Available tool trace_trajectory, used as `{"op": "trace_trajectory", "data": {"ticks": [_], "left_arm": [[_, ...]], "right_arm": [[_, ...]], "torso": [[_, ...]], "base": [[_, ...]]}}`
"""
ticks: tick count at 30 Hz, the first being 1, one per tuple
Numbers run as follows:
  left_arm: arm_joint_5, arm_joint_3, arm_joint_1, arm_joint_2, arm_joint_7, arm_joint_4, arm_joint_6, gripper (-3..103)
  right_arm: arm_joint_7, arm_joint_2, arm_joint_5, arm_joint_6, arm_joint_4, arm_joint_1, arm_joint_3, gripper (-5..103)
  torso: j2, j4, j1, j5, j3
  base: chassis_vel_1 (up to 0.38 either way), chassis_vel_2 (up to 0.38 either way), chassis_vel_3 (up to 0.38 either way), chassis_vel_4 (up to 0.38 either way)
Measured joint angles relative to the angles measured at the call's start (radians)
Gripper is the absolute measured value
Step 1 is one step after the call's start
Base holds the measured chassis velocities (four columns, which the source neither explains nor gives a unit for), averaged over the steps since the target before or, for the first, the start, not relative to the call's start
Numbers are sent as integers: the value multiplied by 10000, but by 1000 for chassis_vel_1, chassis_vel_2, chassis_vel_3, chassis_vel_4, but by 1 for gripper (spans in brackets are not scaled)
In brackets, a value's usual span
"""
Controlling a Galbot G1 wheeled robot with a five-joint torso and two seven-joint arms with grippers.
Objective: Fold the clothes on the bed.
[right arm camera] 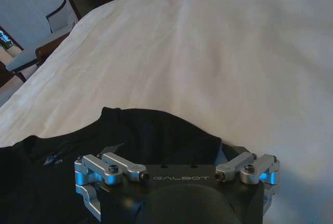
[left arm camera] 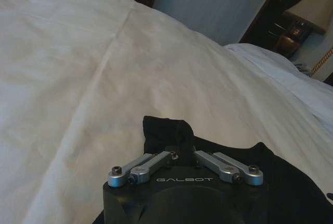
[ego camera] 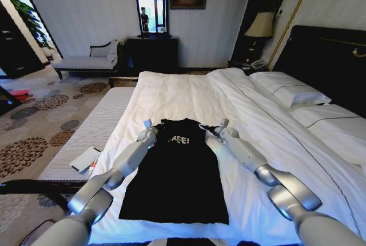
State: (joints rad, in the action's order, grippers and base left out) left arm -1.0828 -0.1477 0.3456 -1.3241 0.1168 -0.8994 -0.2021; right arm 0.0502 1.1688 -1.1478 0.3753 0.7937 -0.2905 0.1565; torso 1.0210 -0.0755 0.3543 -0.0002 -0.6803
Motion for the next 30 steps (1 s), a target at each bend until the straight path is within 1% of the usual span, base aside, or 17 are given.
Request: {"op": "trace_trajectory", "data": {"ticks": [6,7,9,10,12,13,14,15,19,21,25,27,29,30], "left_arm": [[-3,48,20,-29,-22,25,-1,0],[-2,52,28,-32,-23,26,-1,0],[1,55,47,-32,-24,23,0,0],[1,55,47,-32,-24,23,0,0],[6,81,65,-21,-17,2,1,0],[6,101,75,-8,-11,-15,2,0],[6,111,84,4,-8,-29,2,0],[6,111,84,4,-8,-29,2,0],[6,172,116,12,16,-70,3,0],[7,183,120,11,22,-80,3,0],[12,188,131,39,42,-112,5,0],[12,195,131,39,45,-110,7,0],[17,211,131,39,48,-95,14,0],[17,211,131,39,48,-95,14,0]], "right_arm": [[-50,-13,192,-1,-24,3,61,100],[-75,-19,254,-1,-22,2,77,102],[-198,-21,291,20,-4,-3,123,95],[-198,-21,291,20,-4,-3,123,95],[-231,-35,292,31,46,-17,175,85],[-235,-52,290,33,98,-32,210,85],[-239,-68,289,35,143,-45,244,80],[-239,-68,289,35,143,-45,244,80],[-270,-81,272,42,285,-62,350,57],[-272,-85,270,42,300,-63,375,57],[-279,-106,262,41,372,-78,416,36],[-284,-111,260,41,394,-91,417,36],[-291,-145,256,35,438,-102,428,25],[-291,-145,256,35,438,-102,428,25]], "torso": [[1,-2,0,1,0],[0,-3,-1,1,0],[0,-3,0,2,0],[0,-3,0,2,0],[0,-1,0,2,0],[0,0,0,1,0],[0,1,0,2,0],[0,1,0,2,0],[1,0,0,2,0],[0,0,0,2,0],[1,0,0,2,0],[0,1,0,2,0],[1,1,-1,2,0],[1,1,-1,2,0]], "base": [[0,0,0,0],[0,0,0,0],[0,0,0,0],[0,0,0,0],[0,0,0,0],[0,0,0,0],[0,0,0,0],[0,0,0,0],[0,0,0,0],[0,0,0,0],[0,0,0,0],[0,0,0,0],[0,0,0,0],[0,0,0,0]]}}
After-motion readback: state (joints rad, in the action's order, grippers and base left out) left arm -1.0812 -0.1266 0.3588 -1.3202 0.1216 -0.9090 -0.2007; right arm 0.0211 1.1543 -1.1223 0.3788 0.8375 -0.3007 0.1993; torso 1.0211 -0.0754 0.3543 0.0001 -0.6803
